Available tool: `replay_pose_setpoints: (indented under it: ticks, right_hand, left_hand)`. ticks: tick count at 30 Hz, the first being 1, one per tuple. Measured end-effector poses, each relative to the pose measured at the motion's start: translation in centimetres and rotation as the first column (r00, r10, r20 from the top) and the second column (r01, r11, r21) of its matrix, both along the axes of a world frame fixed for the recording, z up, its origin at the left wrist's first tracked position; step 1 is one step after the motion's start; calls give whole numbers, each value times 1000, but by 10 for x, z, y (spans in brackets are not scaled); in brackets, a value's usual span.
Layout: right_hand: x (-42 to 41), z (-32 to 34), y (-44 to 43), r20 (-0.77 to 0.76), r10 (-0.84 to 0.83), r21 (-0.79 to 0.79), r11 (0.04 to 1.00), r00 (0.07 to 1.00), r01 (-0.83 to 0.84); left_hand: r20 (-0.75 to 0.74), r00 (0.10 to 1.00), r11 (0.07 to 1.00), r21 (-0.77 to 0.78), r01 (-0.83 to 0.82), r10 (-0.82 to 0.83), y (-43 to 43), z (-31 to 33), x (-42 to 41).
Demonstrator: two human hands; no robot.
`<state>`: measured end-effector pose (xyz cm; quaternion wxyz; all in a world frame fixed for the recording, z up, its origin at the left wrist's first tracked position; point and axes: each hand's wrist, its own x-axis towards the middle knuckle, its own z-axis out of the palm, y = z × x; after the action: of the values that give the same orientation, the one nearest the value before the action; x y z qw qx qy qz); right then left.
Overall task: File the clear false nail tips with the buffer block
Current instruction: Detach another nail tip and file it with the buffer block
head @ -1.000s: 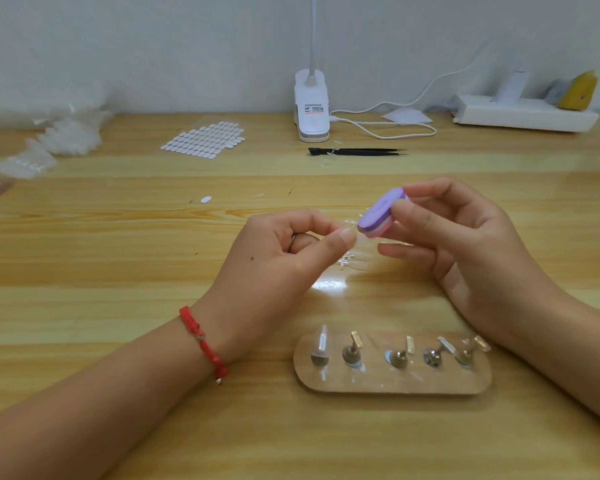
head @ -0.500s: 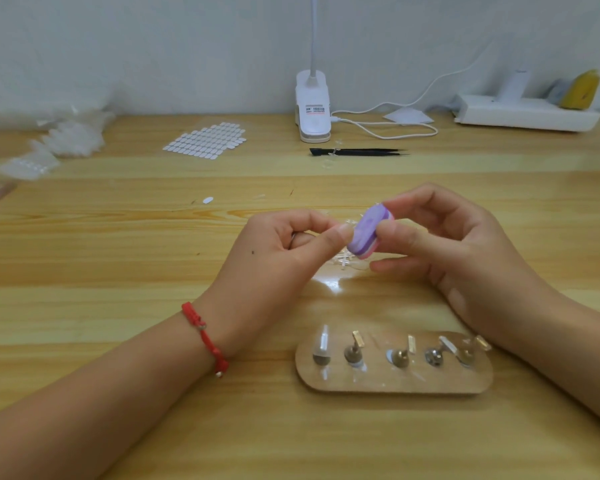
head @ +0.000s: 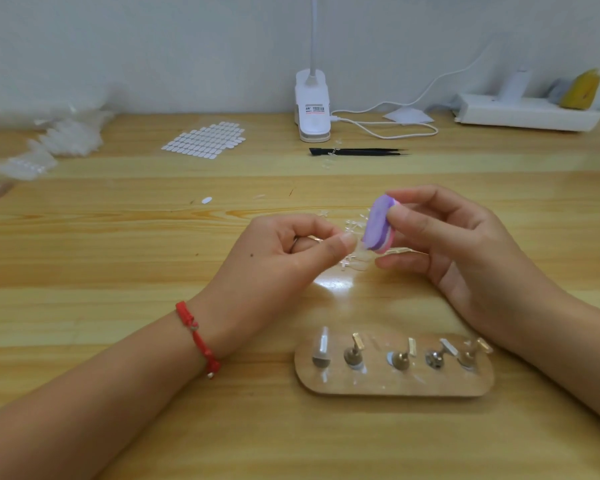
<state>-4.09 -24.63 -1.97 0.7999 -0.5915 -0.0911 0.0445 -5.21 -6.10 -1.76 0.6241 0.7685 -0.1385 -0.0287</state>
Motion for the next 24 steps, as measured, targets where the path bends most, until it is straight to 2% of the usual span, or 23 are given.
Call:
replay_pose_setpoints:
  ticks: [6,9,14,19,22,24]
  right_hand:
    - [-3,-3,2,92,107,-202,976,990,-86]
    - [-1,-3,1,53,79,-83,994,995,-74]
    - [-3,-3,2,106,126,-207,973,986,-102]
    - [-2,-3,1,52,55,-93,994,997,-50]
    - [-3,-3,2,83,99,-179,980,992,-83]
    - [-3,-2,3,81,104,-175,981,991,-89]
  left_hand:
    - [1,1000,999,-48,5,-5,0,2,0]
    - [11,999,999,-36,32,-31,0,2,-1]
    - [35,999,998,-60,3,-1,0,2,-1]
    - [41,998,998,-52,41,-39,-1,3,-2]
    - [40,999,997,-71,27,-24,-1,4,-2]
    - [29,1000,995,-95,4,-1,-1,4,-1]
